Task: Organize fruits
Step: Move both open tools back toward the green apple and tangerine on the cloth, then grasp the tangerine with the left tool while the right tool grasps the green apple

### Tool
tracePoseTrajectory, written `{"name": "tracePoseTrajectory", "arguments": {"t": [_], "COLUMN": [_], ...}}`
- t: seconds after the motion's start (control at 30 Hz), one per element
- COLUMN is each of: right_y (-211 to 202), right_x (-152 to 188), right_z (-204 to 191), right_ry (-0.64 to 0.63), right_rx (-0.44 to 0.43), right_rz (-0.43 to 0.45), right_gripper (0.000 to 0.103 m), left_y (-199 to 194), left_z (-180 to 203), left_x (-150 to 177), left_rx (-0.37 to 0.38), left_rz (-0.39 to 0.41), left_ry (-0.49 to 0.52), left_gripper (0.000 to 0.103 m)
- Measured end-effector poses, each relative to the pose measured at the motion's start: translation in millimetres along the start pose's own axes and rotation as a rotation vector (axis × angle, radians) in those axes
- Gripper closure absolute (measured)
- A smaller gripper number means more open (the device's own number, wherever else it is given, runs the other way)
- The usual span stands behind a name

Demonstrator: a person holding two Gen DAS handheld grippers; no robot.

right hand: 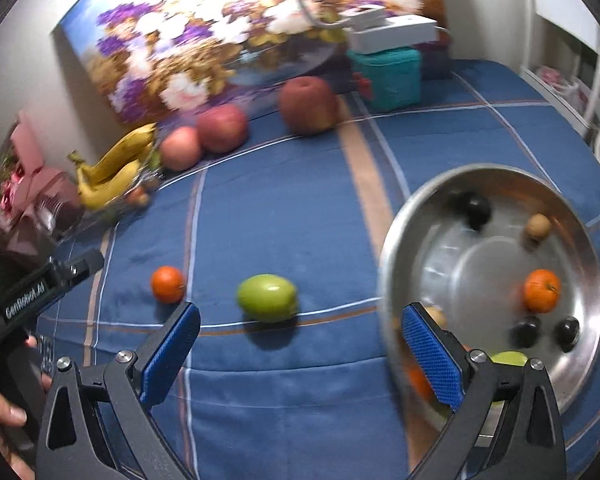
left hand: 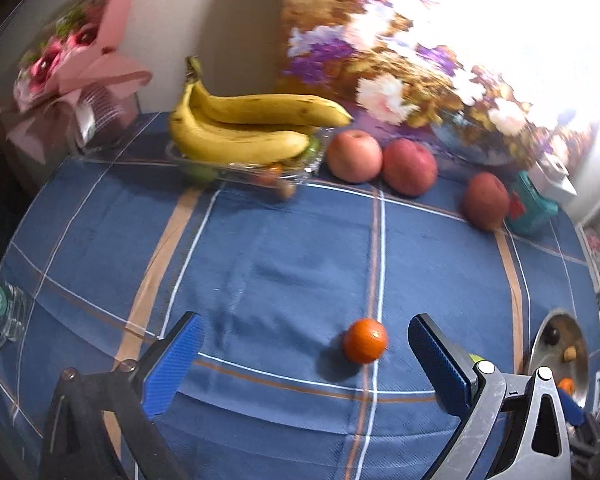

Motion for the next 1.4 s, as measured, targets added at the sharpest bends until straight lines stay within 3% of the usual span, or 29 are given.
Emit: {"name": "tracePoseTrajectory", "arguments": {"t": [0.27,0.47,0.6,0.93,1.07,1.13,1.23,1.3,1.4], "right_y": [27,54,65,71,72,72,72,73,73], "right_x": [5,13,13,11,11,12,12,12,11], "right_z": [-13,-12,-8,-23,-25,-24,-25,-26,-23], "right_ry": [-0.022,-0.053,-0.029,-0.076,-0.083,-0.084,-0.088,-0.087,-0.077], "right_rx": [0.008,0.064,0.048,0.038,0.039,0.035,0.035,0.035,0.036], "right_rz": [-0.036,-0.081,-0.081,-0.068,-0.066,-0.070,-0.069,-0.071,-0.074], "right_gripper": [0.002,0.003,0.003,0.003,0.019,0.020,0.038,0.048,0.052], "left_y": [27,56,69,84,81,80,82,83,80], "left_z": [13,31,39,43,41,40,42,44,44], "left_x": [3,12,17,23,21,21,22,24,24], "left_rx": [0.069,0.077,0.117,0.129,0.131,0.134,0.138,0.139,0.142], "left_rz": [-0.030,-0.068,-0.101,-0.122,-0.105,-0.105,-0.114,-0.125,-0.119], "left_ry": [0.022,0.070,0.065,0.050,0.044,0.044,0.050,0.060,0.053], "left_gripper": [0.000,0.001,0.002,0.024,0.029,0.034,0.047,0.064,0.065]}}
Point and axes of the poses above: each gripper's, at about its wrist camera, not at the fingertips, and y roughly the way its jaws point, z to its right, x to its underside, the point moved 2 cm from there along y, roughly the way its jaws point, and after that the axes turned 2 degrees about -x, right-handed, at the moved point
